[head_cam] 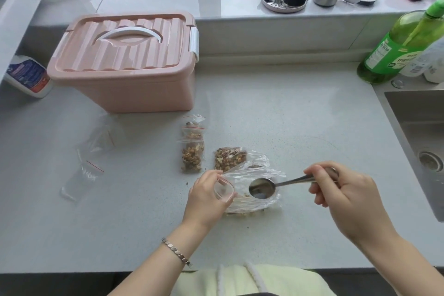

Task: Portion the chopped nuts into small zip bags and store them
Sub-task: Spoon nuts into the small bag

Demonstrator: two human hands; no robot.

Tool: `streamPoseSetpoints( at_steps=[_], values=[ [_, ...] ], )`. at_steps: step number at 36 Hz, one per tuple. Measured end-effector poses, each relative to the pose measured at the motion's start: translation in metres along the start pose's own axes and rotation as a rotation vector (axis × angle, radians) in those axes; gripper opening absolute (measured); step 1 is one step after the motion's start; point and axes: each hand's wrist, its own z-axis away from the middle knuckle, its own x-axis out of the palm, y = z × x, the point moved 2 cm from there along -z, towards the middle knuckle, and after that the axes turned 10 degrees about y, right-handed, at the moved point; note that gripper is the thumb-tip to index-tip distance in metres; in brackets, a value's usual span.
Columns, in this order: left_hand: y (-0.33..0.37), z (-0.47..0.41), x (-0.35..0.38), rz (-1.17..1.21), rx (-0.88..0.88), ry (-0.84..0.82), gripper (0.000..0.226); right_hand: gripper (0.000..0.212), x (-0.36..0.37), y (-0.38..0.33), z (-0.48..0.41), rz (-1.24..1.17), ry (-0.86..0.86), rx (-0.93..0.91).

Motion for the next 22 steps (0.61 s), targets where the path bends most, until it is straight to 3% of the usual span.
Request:
streamPoseSetpoints(
  at_steps=[12,22],
  values=[
    [0.01,-0.016,-0.005,0.006,-0.064,-0.01,0.014,0.022,0.056,0.075,-0.008,-0.19,0.114,0.201],
    [0.01,-0.025,-0.008,0.043,-0.105,-0.009,0.012,0.019,0.07,0.095,-0.009,-0.383,0.018,0.435]
  ],
)
